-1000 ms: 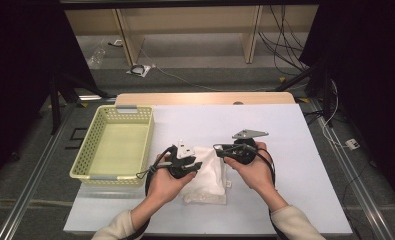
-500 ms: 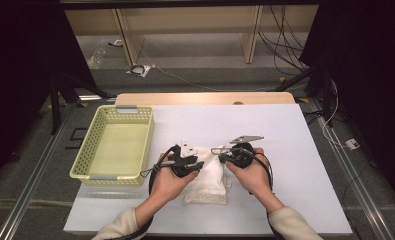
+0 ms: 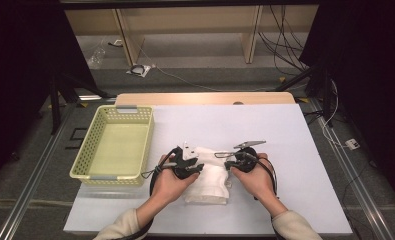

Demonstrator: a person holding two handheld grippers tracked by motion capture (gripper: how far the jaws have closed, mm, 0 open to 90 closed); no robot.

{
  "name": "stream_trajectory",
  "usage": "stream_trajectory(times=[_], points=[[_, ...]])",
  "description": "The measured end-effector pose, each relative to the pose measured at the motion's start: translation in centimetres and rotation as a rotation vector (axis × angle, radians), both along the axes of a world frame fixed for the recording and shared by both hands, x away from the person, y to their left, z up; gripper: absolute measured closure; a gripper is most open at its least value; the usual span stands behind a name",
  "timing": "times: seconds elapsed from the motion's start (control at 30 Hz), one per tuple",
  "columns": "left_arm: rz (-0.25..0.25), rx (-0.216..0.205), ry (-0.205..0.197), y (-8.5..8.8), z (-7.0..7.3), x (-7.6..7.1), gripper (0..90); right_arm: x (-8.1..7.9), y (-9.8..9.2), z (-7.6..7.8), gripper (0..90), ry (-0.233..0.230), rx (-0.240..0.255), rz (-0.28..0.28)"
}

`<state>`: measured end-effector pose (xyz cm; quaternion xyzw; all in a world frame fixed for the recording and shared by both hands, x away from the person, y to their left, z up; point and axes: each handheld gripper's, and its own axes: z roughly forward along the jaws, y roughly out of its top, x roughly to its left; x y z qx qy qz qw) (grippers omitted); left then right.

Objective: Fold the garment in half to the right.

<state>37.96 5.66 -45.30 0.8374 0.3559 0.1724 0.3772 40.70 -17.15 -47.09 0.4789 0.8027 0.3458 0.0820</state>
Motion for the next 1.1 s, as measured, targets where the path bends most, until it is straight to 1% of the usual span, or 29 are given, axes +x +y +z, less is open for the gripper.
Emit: stream_trajectory(times=[0.07, 0.1, 0.17, 0.2, 0.23, 0.27, 0.3, 0.33, 0.4, 0.47, 0.5, 0.57, 0.6, 0.7, 0.77, 0.8, 0.9, 0.93, 1.0, 1.07, 1.1], points=[[-0.012, -0.003, -0.004, 0.3, 0.3, -0.6, 66.4, 0.0, -0.2, 0.5, 81.6, -0.009, 0.005, 0.001], [-0.023, 0.0, -0.008, 0.5, 0.5, -1.0, 66.3, 0.0, -0.3, 0.9, 80.6, -0.03, 0.014, -0.007], [-0.043, -0.005, -0.008, 0.7, 0.8, -1.9, 66.1, 0.0, -0.4, 1.8, 79.5, -0.105, 0.004, -0.02], [-0.056, -0.012, -0.001, 0.8, 0.8, -2.4, 66.3, 0.1, -0.5, 2.3, 79.6, -0.143, 0.0, -0.022], [-0.073, -0.013, 0.011, 0.9, 0.9, -2.9, 66.9, 0.2, -0.4, 2.6, 80.9, -0.166, 0.004, -0.022], [-0.088, -0.02, 0.028, 0.9, 0.9, -3.4, 67.6, 0.4, -0.4, 2.8, 82.6, -0.175, 0.009, -0.021], [-0.103, -0.028, 0.046, 0.9, 0.8, -3.9, 69.0, 0.6, -0.3, 2.9, 84.9, -0.184, 0.005, -0.016], [-0.119, -0.027, 0.06, 0.9, 0.7, -4.4, 70.3, 0.8, -0.1, 2.9, 86.9, -0.186, -0.009, -0.004], [-0.15, -0.018, 0.081, 0.8, 0.2, -5.2, 72.7, 1.3, 0.3, 2.3, 89.7, -0.16, -0.03, 0.009], [-0.176, -0.02, 0.105, 0.5, -0.3, -5.7, 74.4, 1.6, 0.7, 1.6, 90.0, -0.144, -0.05, 0.015], [-0.184, -0.013, 0.114, 0.4, -0.6, -5.9, 74.7, 1.7, 0.8, 1.2, 90.0, -0.137, -0.058, 0.015], [-0.191, 0.002, 0.12, 0.2, -1.1, -5.9, 75.1, 2.0, 0.9, 0.5, 90.0, -0.127, -0.071, 0.01], [-0.187, -0.001, 0.124, 0.0, -1.4, -5.8, 75.2, 2.1, 0.9, 0.3, 90.0, -0.127, -0.075, 0.011], [-0.188, 0.013, 0.126, -0.2, -1.7, -5.7, 75.2, 2.3, 0.9, -0.7, 90.0, -0.115, -0.091, 0.012], [-0.187, 0.015, 0.126, -0.2, -1.9, -5.7, 75.2, 2.3, 0.8, -0.9, 90.0, -0.114, -0.093, 0.018], [-0.187, 0.016, 0.125, -0.2, -1.8, -5.8, 75.2, 2.3, 0.7, -0.7, 89.7, -0.111, -0.094, 0.019], [-0.188, 0.004, 0.12, 0.1, -1.3, -5.9, 74.8, 1.6, 0.5, 0.3, 87.5, -0.147, -0.065, 0.017], [-0.184, -0.007, 0.109, 0.2, -1.0, -5.9, 74.4, 1.2, 0.4, 0.7, 87.4, -0.163, -0.057, 0.022], [-0.169, -0.018, 0.093, 0.6, -0.6, -5.9, 72.9, 0.3, 0.3, 1.4, 87.6, -0.186, -0.044, 0.042], [-0.148, -0.029, 0.075, 1.0, -0.4, -5.7, 71.7, -0.8, 0.3, 2.0, 89.0, -0.186, -0.029, 0.067], [-0.141, -0.027, 0.07, 1.3, -0.4, -5.6, 71.0, -1.2, 0.3, 2.2, 89.9, -0.188, -0.025, 0.08]])
